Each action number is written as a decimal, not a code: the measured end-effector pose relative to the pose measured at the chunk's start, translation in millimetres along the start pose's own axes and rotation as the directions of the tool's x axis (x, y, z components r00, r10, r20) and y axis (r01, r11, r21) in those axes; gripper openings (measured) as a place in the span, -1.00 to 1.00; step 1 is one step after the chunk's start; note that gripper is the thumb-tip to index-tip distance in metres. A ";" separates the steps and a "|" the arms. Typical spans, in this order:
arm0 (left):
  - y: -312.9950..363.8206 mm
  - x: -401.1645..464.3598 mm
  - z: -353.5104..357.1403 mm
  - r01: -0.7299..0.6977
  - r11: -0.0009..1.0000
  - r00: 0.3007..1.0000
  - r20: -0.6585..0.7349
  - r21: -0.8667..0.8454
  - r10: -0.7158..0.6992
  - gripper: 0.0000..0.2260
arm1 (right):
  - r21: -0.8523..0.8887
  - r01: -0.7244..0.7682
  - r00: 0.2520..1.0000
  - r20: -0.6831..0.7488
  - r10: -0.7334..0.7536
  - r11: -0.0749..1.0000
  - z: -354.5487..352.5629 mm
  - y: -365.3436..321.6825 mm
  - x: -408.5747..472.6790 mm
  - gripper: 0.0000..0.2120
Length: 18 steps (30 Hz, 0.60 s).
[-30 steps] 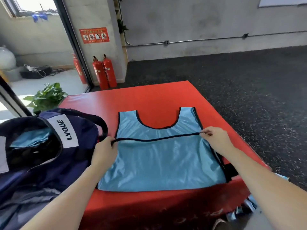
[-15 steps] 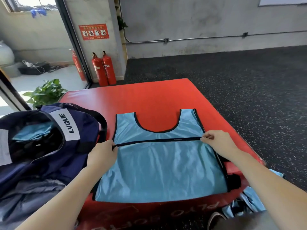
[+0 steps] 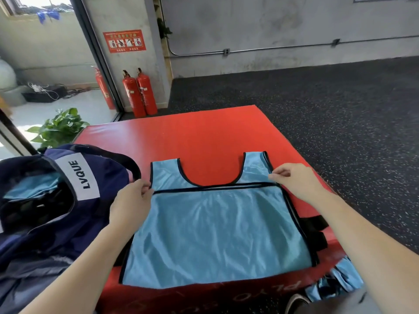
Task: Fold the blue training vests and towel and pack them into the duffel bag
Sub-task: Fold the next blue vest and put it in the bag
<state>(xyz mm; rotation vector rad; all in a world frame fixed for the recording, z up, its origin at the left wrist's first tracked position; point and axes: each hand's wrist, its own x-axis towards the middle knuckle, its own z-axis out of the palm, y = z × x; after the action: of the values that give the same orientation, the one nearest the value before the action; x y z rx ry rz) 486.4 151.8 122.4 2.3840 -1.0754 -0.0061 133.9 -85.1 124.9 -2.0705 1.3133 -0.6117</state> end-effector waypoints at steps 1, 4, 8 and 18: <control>1.5 4.3 5.8 -0.032 0.999 0.999 0.002 0.026 0.032 -0.77 | -0.018 -0.016 1.000 0.008 0.016 1.000 1.5 2.6 5.7 -0.90; 17.0 12.3 25.5 -0.128 0.991 0.992 -0.006 0.039 0.128 -0.75 | -0.052 -0.034 0.999 -0.010 0.033 0.998 6.5 9.3 23.3 -0.88; 69.8 20.5 63.0 -0.204 0.968 0.972 0.086 -0.147 0.219 -0.78 | -0.070 -0.036 0.996 -0.082 0.030 0.997 19.6 9.4 48.1 -0.91; 212.4 77.3 150.6 -0.253 0.910 0.884 0.304 -0.327 0.355 -0.79 | -0.195 0.012 1.000 -0.003 -0.013 0.981 52.2 7.9 96.1 -0.75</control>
<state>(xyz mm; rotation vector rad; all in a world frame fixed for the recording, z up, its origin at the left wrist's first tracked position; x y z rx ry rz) 359.4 -87.7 105.5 1.9771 -1.5060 -0.4683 202.1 -162.8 88.1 -2.2363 1.4133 -0.5102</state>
